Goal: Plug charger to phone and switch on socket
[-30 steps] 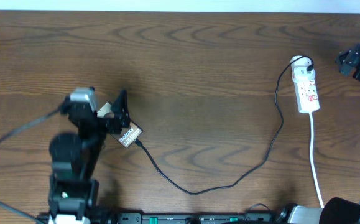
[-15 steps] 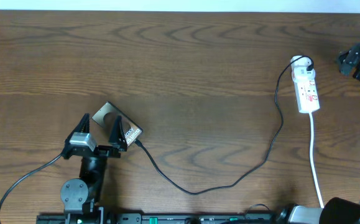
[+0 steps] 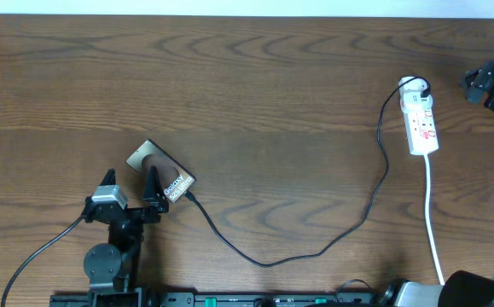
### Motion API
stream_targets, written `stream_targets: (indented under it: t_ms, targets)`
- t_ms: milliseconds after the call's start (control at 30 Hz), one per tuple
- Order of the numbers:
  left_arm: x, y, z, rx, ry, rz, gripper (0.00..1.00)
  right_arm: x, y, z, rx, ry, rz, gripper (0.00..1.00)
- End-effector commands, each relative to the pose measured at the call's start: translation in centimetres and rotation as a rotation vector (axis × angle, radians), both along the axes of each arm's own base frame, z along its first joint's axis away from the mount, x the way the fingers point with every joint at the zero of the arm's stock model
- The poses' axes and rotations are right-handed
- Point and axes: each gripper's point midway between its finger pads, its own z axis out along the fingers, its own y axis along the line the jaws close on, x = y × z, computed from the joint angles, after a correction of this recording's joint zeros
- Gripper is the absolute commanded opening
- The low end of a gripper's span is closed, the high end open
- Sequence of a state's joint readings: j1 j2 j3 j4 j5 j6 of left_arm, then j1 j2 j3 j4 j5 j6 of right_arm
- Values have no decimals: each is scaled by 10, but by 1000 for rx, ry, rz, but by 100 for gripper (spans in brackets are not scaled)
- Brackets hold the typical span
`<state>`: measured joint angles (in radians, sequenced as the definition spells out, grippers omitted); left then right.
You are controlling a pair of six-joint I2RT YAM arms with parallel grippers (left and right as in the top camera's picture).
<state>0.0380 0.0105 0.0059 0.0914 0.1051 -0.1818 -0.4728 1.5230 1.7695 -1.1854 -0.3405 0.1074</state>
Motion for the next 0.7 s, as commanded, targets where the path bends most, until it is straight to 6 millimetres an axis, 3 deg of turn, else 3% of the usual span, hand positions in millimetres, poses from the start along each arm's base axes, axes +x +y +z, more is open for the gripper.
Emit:
stream_targets:
  t_ms: [0, 67, 667]
  targets:
    - [-1, 12, -16, 4, 63, 69, 87, -1, -1, 0, 9, 1, -11, 99]
    - [-5, 26, -40, -64, 156, 158, 88, -1, -1, 0, 9, 1, -11, 99]
    - [-5, 22, -39, 87, 163, 118, 87, -1, -1, 0, 9, 1, -11, 99]
